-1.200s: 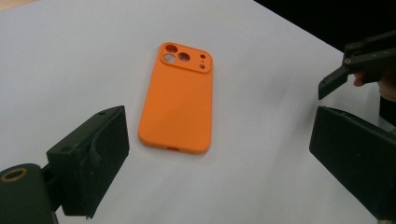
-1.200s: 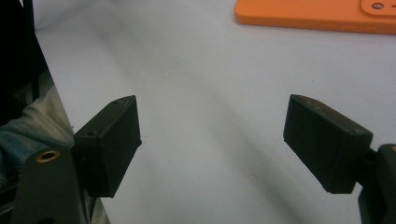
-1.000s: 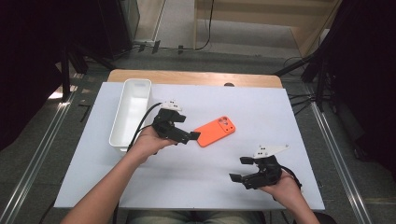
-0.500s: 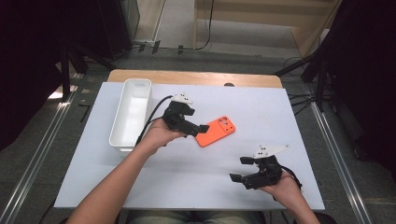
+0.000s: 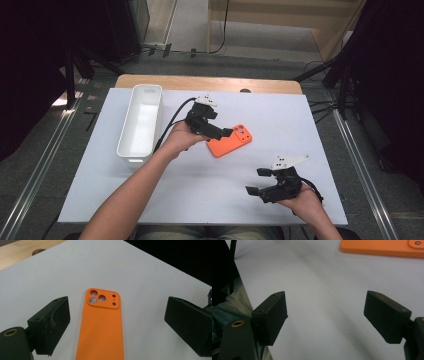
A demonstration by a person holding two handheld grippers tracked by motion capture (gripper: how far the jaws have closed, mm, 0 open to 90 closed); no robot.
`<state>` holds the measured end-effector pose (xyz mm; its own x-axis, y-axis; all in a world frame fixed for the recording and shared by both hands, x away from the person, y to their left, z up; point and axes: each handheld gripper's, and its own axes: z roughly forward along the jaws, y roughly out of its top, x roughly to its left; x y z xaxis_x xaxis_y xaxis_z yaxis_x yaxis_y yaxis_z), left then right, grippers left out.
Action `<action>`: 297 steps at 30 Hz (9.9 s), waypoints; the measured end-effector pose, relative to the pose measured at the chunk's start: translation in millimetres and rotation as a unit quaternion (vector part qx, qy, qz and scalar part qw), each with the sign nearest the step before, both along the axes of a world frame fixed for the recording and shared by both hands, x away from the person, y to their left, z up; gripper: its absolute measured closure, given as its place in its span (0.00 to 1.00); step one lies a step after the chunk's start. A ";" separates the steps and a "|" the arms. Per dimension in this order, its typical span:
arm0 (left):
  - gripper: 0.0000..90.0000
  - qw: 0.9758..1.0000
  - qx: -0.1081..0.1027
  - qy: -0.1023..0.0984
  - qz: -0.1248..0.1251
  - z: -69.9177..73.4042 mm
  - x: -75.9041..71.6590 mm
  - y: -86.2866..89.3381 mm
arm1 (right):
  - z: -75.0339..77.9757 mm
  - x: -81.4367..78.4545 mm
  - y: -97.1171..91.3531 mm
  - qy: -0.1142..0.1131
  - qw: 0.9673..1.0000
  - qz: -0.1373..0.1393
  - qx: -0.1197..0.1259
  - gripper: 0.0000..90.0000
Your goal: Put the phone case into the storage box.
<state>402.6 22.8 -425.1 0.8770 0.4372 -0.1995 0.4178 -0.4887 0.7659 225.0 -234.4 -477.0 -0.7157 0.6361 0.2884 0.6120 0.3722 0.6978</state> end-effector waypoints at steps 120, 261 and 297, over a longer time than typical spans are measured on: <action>0.17 0.991 0.111 -0.070 0.001 -91.2 -8.7 -36.2 | -1.9 -0.5 1.0 0.006 1.000 0.002 -0.010 0.20; 0.17 0.971 -0.135 0.087 0.178 -50.5 -58.2 46.1 | 8.2 6.2 -14.0 0.013 0.997 -0.076 0.030 0.25; 0.17 0.957 -0.158 0.054 0.237 -61.8 -84.9 44.5 | 34.6 28.5 -0.8 0.018 0.983 -0.153 0.097 0.25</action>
<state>317.7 67.3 -486.9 0.5622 0.6836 -0.4655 0.6204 0.0236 0.7839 253.5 -235.2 -442.4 -0.4868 0.7504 0.4472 0.6999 0.0287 0.7137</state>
